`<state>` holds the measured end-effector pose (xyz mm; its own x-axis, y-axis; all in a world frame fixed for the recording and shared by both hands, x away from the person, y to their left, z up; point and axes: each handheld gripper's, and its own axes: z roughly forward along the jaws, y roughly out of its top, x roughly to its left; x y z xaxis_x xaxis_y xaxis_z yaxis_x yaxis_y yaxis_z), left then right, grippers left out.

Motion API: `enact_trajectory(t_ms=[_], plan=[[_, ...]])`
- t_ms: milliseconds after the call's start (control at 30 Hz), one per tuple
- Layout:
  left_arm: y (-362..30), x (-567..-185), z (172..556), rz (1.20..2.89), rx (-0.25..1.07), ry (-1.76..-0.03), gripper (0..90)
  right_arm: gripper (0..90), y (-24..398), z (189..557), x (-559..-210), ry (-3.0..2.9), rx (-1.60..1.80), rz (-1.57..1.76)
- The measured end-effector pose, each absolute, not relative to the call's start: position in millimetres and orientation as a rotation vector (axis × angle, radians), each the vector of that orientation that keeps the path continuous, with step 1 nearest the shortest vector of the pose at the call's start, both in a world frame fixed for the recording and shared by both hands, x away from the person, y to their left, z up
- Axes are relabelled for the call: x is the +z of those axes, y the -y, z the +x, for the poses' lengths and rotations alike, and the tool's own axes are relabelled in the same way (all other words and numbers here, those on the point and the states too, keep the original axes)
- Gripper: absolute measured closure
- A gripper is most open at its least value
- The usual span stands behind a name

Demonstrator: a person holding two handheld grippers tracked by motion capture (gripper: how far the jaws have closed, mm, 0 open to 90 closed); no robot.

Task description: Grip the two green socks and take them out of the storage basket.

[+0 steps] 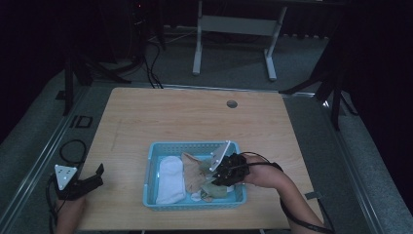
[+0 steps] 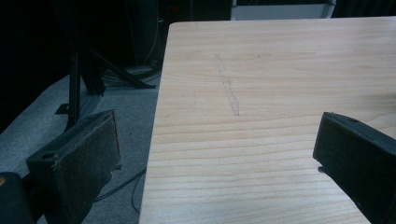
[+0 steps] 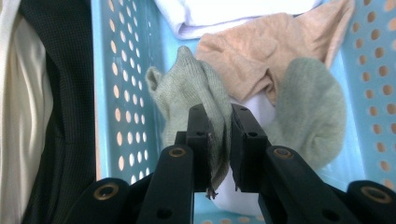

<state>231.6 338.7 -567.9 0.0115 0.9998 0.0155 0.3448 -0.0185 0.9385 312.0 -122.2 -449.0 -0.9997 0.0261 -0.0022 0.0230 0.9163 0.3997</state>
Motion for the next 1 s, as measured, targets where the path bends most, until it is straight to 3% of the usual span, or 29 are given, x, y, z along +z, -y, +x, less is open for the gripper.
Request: enact_trajectory(t_ms=[1000], plan=[[-338,-568,232,1.488,1.031,-1.448,0.4,79.7,163,314,-386,-2.907,0.810,0.140]])
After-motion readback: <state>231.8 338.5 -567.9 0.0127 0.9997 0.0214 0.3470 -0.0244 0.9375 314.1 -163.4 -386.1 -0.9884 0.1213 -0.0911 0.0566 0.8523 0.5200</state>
